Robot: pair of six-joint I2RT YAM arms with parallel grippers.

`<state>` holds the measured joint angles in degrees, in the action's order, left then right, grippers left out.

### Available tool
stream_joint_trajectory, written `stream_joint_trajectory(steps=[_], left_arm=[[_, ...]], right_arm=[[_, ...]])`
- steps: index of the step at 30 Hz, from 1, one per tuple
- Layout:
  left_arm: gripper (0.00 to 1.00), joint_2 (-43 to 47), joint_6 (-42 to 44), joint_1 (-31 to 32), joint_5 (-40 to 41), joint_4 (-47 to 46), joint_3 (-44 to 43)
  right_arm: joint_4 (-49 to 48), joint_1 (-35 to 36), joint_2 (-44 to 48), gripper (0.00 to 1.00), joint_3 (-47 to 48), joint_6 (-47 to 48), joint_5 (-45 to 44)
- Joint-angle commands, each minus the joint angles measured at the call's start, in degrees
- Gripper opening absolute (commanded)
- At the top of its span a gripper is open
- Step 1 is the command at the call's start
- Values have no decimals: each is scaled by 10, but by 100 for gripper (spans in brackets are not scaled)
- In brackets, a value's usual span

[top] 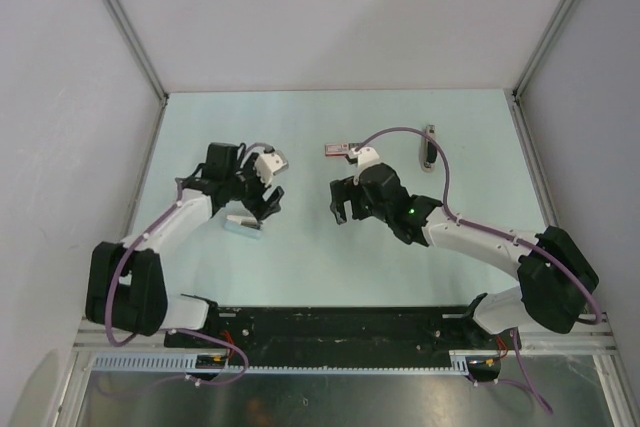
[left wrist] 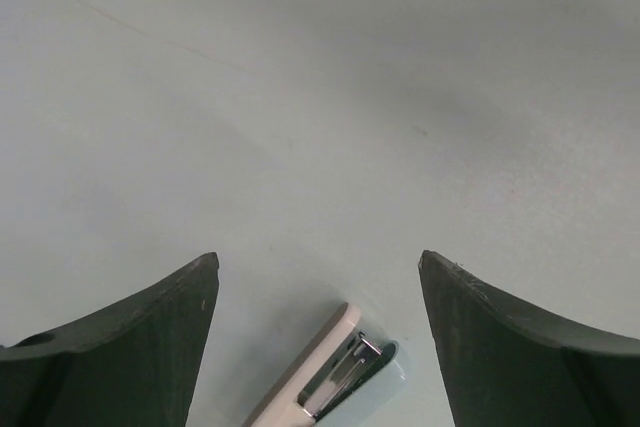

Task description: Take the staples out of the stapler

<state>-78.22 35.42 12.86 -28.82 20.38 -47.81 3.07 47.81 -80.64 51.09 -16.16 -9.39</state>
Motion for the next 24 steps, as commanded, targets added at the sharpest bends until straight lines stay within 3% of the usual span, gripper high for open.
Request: stream_joint_trajectory(steps=[1,6,12,24], left_arm=[[86,62,-37,4,-33,-6,-27],[89,103,-61,-28,-11,-3,0],[90,105,-115,-88,12,0,16],[90,126,-148,-186,0,35,40]], right_arm=[[-40,8,5,93,1,35,25],[-46,88,-47,99,22,123,7],[-34,174,-178,99,132,218,-30],[0,204,-414,99,375,301,-22]])
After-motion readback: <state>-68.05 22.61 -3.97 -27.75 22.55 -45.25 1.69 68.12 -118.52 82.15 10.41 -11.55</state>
